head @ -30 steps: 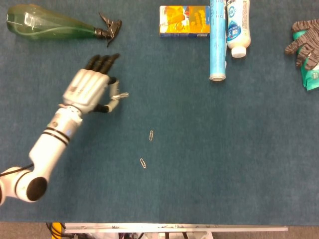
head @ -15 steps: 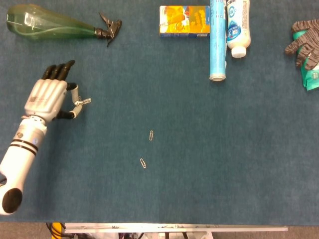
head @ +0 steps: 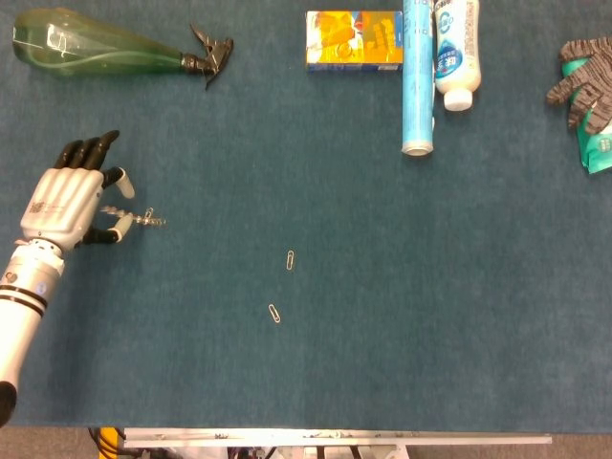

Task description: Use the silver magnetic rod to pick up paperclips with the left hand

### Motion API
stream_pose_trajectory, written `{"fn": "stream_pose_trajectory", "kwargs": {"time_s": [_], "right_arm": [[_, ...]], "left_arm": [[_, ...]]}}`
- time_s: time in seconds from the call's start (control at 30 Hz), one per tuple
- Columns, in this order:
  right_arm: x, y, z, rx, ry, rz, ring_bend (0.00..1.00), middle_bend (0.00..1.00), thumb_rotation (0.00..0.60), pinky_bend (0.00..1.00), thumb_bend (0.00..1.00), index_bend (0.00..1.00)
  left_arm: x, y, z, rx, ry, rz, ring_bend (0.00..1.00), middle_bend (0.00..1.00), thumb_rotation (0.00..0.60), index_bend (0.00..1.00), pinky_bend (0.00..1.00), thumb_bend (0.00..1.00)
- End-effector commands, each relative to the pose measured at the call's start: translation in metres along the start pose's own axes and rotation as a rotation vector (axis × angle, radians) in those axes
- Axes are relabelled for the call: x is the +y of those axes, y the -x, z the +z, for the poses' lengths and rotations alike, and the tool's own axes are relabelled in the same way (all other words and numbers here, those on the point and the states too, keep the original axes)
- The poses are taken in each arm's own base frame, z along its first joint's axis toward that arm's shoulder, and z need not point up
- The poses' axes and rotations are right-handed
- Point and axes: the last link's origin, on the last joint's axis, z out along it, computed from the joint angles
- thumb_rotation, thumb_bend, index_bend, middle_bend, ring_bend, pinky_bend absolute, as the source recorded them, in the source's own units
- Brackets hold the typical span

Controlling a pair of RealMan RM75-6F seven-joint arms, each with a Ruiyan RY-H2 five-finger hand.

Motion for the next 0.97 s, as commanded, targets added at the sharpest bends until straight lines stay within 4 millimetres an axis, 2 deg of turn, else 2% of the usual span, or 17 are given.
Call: {"fn": "stream_pose_trajectory", "kwargs": {"time_s": [0.03,0.23,0.43,0.57,0.7,0.83,0.97], "right_arm": [[0.000,-0.001,0.000,0.002,0.000,-0.001,0.24,0.26,0.600,0.41,0.11,0.42],[0.000,-0.003,-0.002,0.010,0.003,-0.006,0.24,0.27,0.600,0.41,0.11,0.42],[0.000,-0.003,-0.001,0.002,0.004,-0.016,0.24,0.28,0.600,0.41,0.11,0.42],[-0.002,-0.003,-0.001,0.003,0.003,-0.013,0.24,0.28,0.600,0.41,0.11,0.42],[-0.002,-0.004,-0.002,-0.003,0.014,-0.011,0.24,0.28,0.600,0.41,0.11,0.42],[-0.001,-0.010,-0.001,0.004,0.023,-0.020,0.24,0.28,0.600,0.41,0.11,0.42],[-0.003,-0.010,-0.001,0.002,0.017,-0.020,0.24,0.28,0.600,0.41,0.11,0.42]], "left_arm": [[-0.002,-0.003,-0.006,0.008,-0.006,-0.009,0.00,0.00,0.600,0.33,0.00,0.32],[-0.005,-0.017,-0.025,0.069,-0.023,-0.040,0.00,0.00,0.600,0.32,0.00,0.32],[-0.009,-0.046,-0.051,0.163,-0.030,0.033,0.00,0.01,0.600,0.33,0.00,0.32],[-0.019,-0.063,-0.075,0.247,-0.065,0.082,0.01,0.05,0.600,0.35,0.00,0.32],[-0.033,-0.069,-0.101,0.295,-0.111,0.009,0.05,0.13,0.600,0.39,0.00,0.32],[-0.046,-0.067,-0.123,0.312,-0.140,0.032,0.06,0.15,0.600,0.42,0.00,0.32],[-0.050,-0.061,-0.131,0.308,-0.151,0.092,0.06,0.16,0.600,0.43,0.00,0.32]]}}
